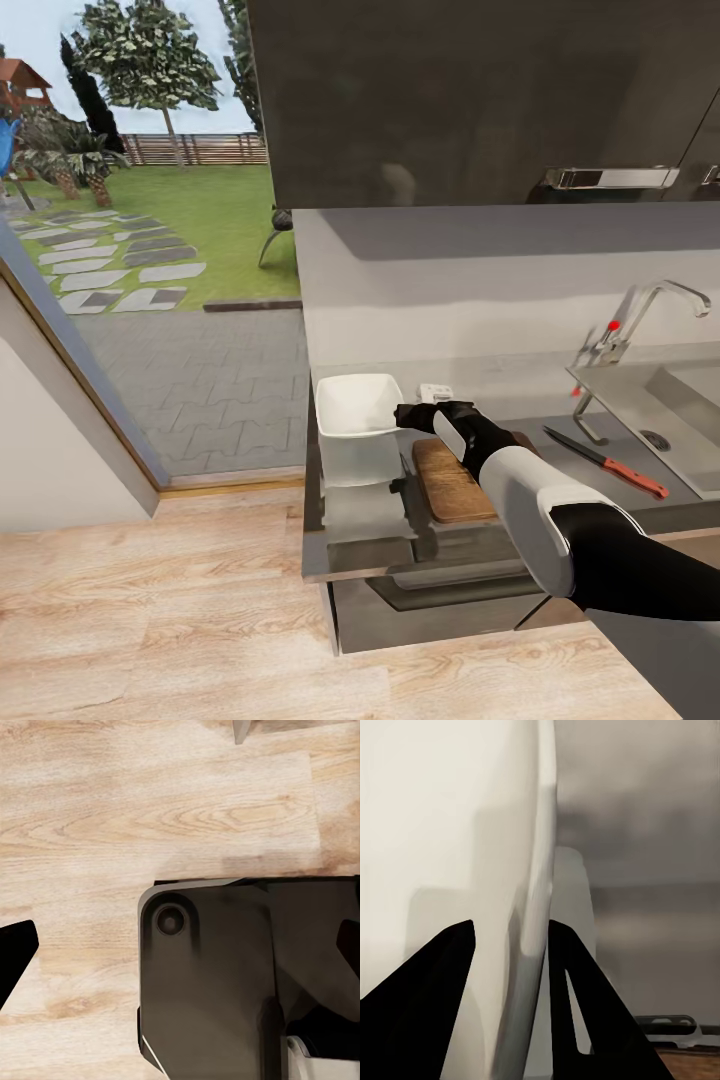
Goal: In the kitchen, take the Vidalia onion out of the sink, dice it on the chopping board with the paring knife, put the diced onion into the bowl on the countertop, then place both the paring knife and the chopping board into the sink.
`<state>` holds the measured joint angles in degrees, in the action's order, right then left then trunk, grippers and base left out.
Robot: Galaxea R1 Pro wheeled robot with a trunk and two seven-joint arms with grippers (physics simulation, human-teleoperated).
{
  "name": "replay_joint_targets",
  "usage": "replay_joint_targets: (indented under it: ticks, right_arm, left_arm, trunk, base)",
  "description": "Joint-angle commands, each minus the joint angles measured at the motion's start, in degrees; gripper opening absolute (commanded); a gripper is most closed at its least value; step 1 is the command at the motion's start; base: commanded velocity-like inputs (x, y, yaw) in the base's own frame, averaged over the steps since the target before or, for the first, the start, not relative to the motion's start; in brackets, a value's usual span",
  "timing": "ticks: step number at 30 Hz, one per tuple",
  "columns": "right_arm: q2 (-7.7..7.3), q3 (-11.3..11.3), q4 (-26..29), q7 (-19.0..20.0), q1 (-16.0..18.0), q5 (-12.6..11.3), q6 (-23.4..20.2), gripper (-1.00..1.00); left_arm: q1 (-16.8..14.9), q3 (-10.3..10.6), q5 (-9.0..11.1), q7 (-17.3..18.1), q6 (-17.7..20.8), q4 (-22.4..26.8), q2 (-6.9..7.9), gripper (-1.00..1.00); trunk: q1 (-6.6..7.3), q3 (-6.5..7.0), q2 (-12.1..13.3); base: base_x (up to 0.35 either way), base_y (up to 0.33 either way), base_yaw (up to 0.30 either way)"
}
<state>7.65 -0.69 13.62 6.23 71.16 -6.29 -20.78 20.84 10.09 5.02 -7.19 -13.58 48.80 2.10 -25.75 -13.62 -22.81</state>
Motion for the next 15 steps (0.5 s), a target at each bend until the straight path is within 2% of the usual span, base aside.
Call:
replay_joint_targets:
  ticks: [1,15]
  right_arm:
    - [-0.01,-0.02,0.09,-0.07,0.03,-0.65,-0.32,-1.0]
    - [-0.01,-0.03,0.09,-0.07,0.03,-0.65,-0.24,-1.0]
  left_arm:
    - [-0.01,0.37,0.52,-0.45,-0.13,0.05,0.09,1.0]
    - [-0.01,0.37,0.52,-0.45,-0.13,-0.02,0.09,1.0]
  trunk:
    - [-0.03,-0.1,-0.11]
    - [-0.03,-0.1,-0.11]
  base:
    - [0.0,0.0,0.0]
    - [0.0,0.0,0.0]
